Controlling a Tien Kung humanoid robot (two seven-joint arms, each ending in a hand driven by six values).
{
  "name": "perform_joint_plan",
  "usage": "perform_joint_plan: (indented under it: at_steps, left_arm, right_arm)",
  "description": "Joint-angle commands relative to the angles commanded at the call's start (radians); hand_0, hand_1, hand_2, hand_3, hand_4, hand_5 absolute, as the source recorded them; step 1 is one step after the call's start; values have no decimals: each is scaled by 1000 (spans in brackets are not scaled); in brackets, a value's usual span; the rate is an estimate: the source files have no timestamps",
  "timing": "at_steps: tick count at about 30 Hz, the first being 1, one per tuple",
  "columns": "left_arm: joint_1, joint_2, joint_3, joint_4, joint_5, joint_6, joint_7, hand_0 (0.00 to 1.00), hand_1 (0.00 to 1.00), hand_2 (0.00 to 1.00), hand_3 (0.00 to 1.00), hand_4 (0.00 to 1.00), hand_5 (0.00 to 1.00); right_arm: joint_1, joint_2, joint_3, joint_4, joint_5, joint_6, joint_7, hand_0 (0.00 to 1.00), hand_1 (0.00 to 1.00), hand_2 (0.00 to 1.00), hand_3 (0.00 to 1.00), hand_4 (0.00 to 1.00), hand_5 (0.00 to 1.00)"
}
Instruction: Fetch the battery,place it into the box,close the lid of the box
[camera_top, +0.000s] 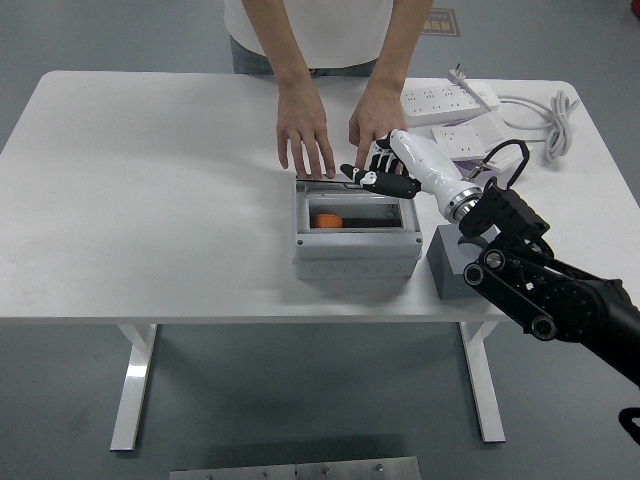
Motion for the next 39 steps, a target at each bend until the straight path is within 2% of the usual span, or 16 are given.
perform_joint_plan:
  at_steps: [15, 29, 33, 39]
  left_arm:
    - [-1, -2, 11, 1, -13, 4, -5, 632, 698, 573, 541, 500, 2]
    - [0, -3, 0, 1, 5, -1, 0, 632, 698, 573, 541, 500, 2]
    - [2, -5, -2, 1, 7, -2, 1, 632, 698, 573, 541, 500, 2]
    - [5, -8, -1, 1, 7, -3, 1, 632, 698, 573, 541, 500, 2]
  right_arm:
    - [-19, 2, -11, -5, 21, 7, -4, 195, 296, 340, 346, 754, 742]
    - [-15, -10, 36, 3, 6, 13, -13, 201, 298, 340, 353, 749, 748]
    - [-24, -16, 67, 1, -6, 16, -17, 199, 297, 340, 352, 749, 752]
    - [-56, -29, 182, 3, -25, -4, 6, 200, 297, 338, 355, 750, 757]
